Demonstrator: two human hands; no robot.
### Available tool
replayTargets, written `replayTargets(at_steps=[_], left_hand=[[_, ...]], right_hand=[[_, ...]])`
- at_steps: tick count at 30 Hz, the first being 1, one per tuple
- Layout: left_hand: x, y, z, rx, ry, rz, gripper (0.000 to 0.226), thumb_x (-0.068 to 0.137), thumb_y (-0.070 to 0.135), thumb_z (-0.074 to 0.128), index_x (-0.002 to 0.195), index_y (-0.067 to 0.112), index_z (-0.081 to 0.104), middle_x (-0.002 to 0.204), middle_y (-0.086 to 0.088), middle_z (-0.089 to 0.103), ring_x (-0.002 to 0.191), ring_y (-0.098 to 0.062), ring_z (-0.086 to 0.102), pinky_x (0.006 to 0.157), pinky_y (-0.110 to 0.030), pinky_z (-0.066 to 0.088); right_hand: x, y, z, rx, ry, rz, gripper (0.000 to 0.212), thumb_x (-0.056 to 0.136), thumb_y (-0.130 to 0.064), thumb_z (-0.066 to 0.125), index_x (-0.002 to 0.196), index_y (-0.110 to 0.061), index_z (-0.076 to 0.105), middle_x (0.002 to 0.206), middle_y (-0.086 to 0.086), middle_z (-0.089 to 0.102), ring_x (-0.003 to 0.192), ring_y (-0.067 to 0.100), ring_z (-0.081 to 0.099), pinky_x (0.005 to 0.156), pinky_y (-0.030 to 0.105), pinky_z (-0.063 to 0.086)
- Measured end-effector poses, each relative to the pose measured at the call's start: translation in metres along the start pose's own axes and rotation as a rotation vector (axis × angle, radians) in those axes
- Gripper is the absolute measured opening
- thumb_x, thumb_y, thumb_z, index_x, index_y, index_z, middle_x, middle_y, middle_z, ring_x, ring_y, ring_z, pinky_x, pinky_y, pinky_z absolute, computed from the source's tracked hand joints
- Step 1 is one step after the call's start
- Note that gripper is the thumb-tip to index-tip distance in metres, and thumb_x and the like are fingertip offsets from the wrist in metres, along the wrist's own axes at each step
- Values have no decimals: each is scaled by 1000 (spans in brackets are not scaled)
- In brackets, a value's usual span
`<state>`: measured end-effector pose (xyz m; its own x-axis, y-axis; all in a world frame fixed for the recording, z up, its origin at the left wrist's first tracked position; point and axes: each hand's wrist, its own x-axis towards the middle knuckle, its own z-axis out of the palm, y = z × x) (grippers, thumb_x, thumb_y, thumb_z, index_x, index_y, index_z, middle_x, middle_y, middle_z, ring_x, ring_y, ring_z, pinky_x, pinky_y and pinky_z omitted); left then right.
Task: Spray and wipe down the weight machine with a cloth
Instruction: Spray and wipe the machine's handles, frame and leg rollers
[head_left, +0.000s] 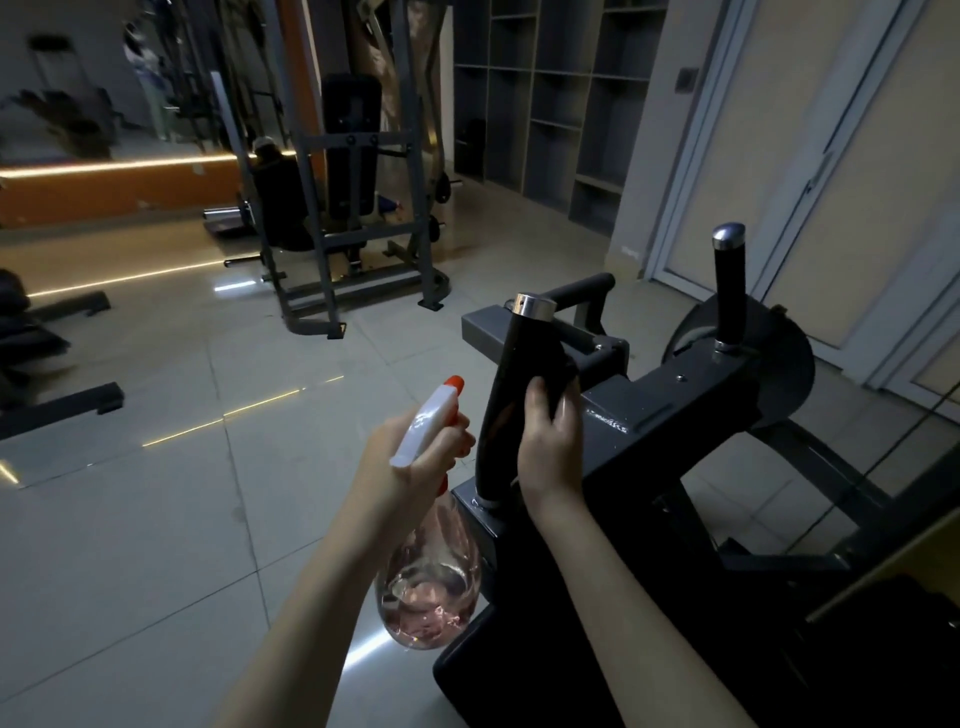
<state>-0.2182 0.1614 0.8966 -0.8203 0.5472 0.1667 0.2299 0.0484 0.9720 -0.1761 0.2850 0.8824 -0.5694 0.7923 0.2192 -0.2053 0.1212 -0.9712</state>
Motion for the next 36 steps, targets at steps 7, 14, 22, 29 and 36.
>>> replayTargets(at_steps=[7,14,22,29,36], left_hand=[[19,-6,-11,-33,-109,-1,51,64,53,56,86,9,67,82,-12,71,86,-40,65,76,-53,53],[31,-10,-13,-81,-178,-5,52,61,53,57,82,6,66,82,-16,69,74,-35,63,68,-45,52],[38,-12,-16,-86,-238,22,50,64,52,56,88,9,67,82,-11,71,84,-34,67,77,-51,53],[37,-11,-19,-97,-220,33,52,68,46,58,89,-2,62,85,-25,64,73,-21,63,67,-39,47],[32,-11,-32,-53,-176,65,56,67,49,56,91,-1,62,86,-29,62,83,-49,58,76,-62,48]], right_hand=[[-16,8,-14,-59,95,-8,28,95,-8,50,113,-30,51,107,-13,59,105,6,57,83,6,41],[19,-28,19,-278,185,-264,50,97,-20,44,145,-16,31,146,5,38,130,14,39,102,17,35],[-8,-11,-12,-343,279,-265,40,94,-13,52,126,-35,43,130,-3,51,119,8,48,98,15,42],[56,-42,13,-902,-2,-710,43,85,-22,47,123,-5,59,132,17,52,132,35,37,109,42,30],[14,10,3,-1013,-45,-1020,22,84,-5,57,102,1,68,117,15,64,125,27,45,108,47,33]])
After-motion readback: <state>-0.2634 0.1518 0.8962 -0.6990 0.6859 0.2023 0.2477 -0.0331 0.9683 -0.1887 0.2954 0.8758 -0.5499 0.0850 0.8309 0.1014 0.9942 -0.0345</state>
